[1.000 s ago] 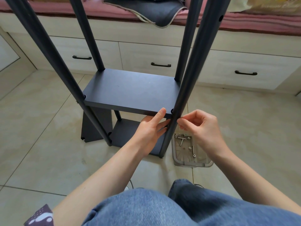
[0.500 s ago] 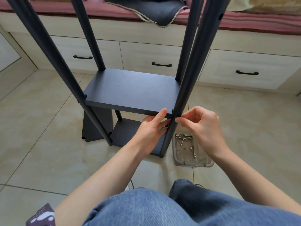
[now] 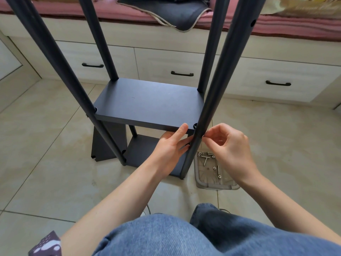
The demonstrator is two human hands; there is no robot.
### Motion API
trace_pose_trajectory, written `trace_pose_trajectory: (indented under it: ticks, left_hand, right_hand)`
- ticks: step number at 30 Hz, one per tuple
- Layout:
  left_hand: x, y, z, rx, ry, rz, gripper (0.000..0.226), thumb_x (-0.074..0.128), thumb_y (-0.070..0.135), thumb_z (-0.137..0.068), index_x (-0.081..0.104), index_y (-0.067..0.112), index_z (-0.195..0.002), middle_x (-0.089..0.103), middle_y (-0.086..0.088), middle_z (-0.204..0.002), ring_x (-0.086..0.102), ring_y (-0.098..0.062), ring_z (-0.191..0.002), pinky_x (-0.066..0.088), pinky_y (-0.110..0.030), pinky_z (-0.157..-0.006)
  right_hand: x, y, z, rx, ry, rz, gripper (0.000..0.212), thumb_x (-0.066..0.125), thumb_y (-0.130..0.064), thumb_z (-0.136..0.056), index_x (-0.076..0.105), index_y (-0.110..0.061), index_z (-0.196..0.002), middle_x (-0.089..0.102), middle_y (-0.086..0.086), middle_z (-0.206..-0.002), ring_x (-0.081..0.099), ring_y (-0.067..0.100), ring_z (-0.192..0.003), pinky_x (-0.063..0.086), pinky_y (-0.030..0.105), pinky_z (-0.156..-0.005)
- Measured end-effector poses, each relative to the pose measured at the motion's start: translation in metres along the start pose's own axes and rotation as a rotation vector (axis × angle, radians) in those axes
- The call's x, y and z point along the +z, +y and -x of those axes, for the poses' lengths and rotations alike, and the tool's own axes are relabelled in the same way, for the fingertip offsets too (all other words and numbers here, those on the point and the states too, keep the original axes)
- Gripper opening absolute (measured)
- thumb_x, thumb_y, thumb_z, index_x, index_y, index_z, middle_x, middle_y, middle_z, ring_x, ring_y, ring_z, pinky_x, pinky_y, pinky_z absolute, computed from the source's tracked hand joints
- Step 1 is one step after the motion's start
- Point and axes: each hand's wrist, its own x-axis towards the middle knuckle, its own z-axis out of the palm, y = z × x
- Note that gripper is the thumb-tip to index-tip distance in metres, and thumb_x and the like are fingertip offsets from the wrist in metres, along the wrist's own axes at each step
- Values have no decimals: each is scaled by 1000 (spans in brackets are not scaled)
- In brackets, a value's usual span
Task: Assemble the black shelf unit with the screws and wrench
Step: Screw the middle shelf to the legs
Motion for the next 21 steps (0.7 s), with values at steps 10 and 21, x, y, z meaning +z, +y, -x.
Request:
trace_pose_trajectory:
  ticks: [10, 21]
  left_hand:
    - [-4, -2, -2, 3, -52, 30, 34, 55, 34, -98, 58, 8, -121, 67, -15, -129, 63, -31, -121, 36, -50, -116]
    - [-2, 1, 0, 20, -37, -51, 55, 56, 39, -95, 58, 1, -133, 67, -13, -129, 61, -28, -124, 33, -52, -117]
  right_hand:
    - [-4, -1, -6, 26, -21, -57, 14, 79, -14, -82, 66, -19, -81, 70, -8, -75, 67, 4, -71, 52, 17, -65]
    - [-11, -8, -23, 5, -112, -116, 21, 84, -9, -72, 70, -18, -84, 72, -4, -79, 68, 14, -76, 55, 28, -75]
